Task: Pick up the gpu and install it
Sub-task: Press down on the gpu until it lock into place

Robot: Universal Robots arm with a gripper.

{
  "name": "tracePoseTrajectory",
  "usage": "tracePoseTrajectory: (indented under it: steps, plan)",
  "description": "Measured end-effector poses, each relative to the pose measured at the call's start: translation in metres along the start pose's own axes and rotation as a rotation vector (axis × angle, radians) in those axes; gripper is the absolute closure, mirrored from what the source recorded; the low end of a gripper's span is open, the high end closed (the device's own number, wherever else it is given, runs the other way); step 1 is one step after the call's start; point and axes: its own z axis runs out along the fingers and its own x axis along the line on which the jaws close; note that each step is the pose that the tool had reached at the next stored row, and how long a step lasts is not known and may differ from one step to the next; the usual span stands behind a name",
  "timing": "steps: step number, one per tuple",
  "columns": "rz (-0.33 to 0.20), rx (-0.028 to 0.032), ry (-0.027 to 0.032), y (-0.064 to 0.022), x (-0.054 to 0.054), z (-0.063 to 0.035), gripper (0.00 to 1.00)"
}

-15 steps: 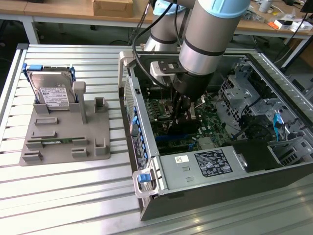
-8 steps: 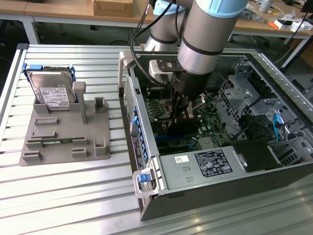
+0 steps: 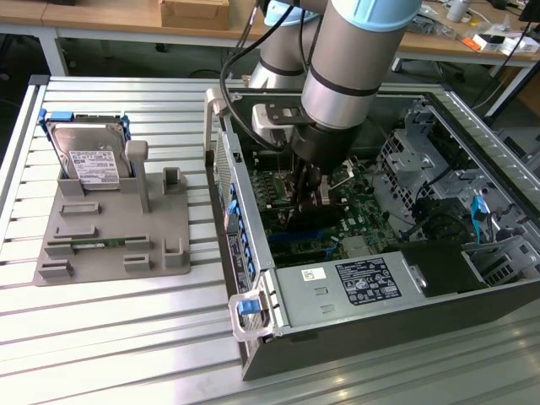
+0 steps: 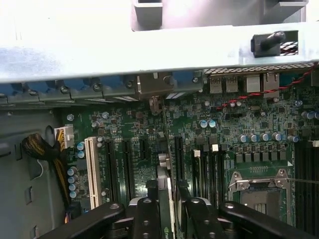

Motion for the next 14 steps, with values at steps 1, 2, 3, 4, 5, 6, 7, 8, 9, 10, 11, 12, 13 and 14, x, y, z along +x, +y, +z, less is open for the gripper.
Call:
tracePoseTrajectory:
  steps: [1,2,3,4,5,6,7,8,9,10,11,12,13,14]
  plan:
    - [0.000,0.0000,-0.0001,-0.0001,0.000,0.0000,0.75]
    - [0.006,0.0000,0.0000,-0.0002,0.001,0.0000,0.75]
    - [0.013,-0.0003,0.0000,-0.0003,0.002,0.0000,0.75]
    - [0.013,-0.0003,-0.0001,-0.0003,0.004,0.0001,0.75]
    - [0.014,-0.0002,0.0000,-0.0004,0.005,0.0001,0.75]
    - [0.014,-0.0002,-0.0001,-0.0008,0.007,0.0000,0.75]
    - [0.014,-0.0001,-0.0002,-0.0019,0.007,-0.0004,0.75]
    - [0.014,-0.0002,-0.0002,-0.0026,0.007,-0.0015,0.75]
    - [0.015,-0.0002,-0.0003,-0.0032,0.007,-0.0017,0.75]
    - [0.017,-0.0002,-0.0002,-0.0034,0.007,-0.0019,0.75]
    - [0.017,-0.0003,0.0000,-0.0038,0.007,-0.0049,0.75]
    - [0.018,-0.0003,0.0000,-0.0041,0.007,-0.0111,0.75]
    - [0.017,-0.0003,-0.0001,-0.0042,0.007,-0.0138,0.75]
    - [0.018,-0.0003,-0.0003,-0.0059,0.007,-0.0157,0.75]
